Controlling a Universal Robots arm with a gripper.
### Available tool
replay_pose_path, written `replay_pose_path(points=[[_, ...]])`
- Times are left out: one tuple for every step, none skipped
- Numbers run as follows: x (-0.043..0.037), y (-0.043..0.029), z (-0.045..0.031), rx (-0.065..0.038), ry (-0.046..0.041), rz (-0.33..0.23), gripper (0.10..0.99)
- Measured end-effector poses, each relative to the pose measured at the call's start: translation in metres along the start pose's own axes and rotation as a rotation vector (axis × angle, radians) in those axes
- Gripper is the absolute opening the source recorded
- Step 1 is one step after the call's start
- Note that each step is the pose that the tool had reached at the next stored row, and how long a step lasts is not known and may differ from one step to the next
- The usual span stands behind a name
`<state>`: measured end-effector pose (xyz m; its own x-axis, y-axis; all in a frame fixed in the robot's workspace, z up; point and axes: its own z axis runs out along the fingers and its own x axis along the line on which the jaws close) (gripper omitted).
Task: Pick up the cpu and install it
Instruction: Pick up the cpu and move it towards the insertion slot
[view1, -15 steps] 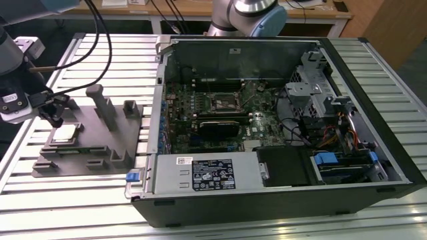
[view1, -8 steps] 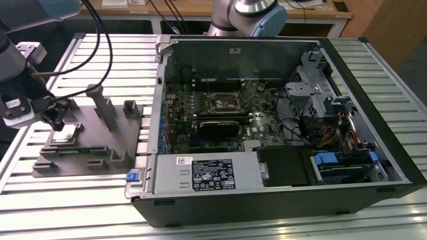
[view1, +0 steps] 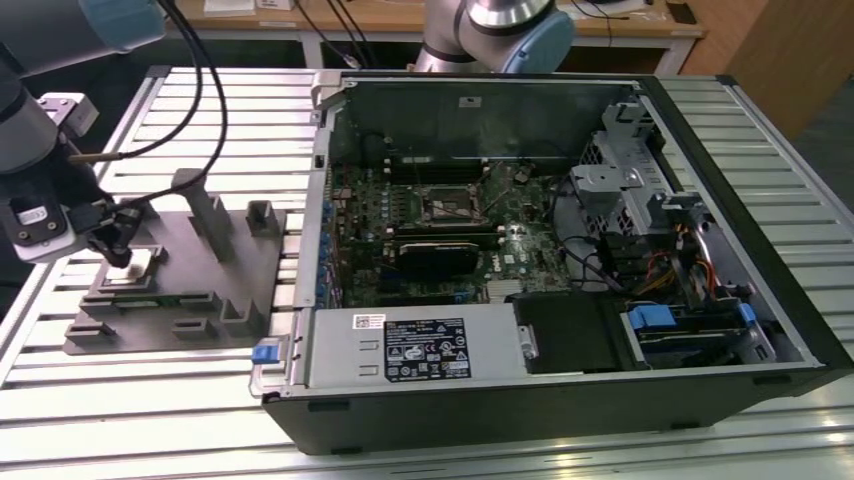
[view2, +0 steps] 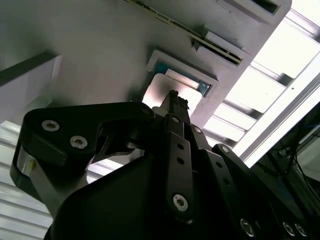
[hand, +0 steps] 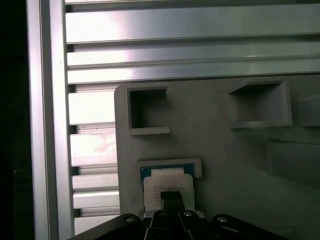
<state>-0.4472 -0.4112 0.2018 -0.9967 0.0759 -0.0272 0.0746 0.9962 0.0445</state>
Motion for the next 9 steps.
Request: replay_pose_path(points=[[0.0,0.0,0.0011,0.0,0.0,-0.001,0.106],[-0.0001,-0.0001,0.0023,0.0,0.0001,-0.002,0.106],[0.0,-0.0001,0.0032,0.0,0.0002,-0.003,0.106],[0.0,-0.0002,0.0038,0.0,0.0002,-0.003,0.106],[0.0,-0.0003,0.0043,0.0,0.0003,-0.003,0.106],[0.0,-0.0004,0.0049,0.0,0.0003,-0.003,0.106],[0.0,-0.0004,0.0049,0.0,0.0003,-0.003,0.106],[0.0,-0.0004,0.005,0.0,0.0003,-0.004,0.106],[0.0,-0.0004,0.005,0.0,0.0003,-0.003,0.106]])
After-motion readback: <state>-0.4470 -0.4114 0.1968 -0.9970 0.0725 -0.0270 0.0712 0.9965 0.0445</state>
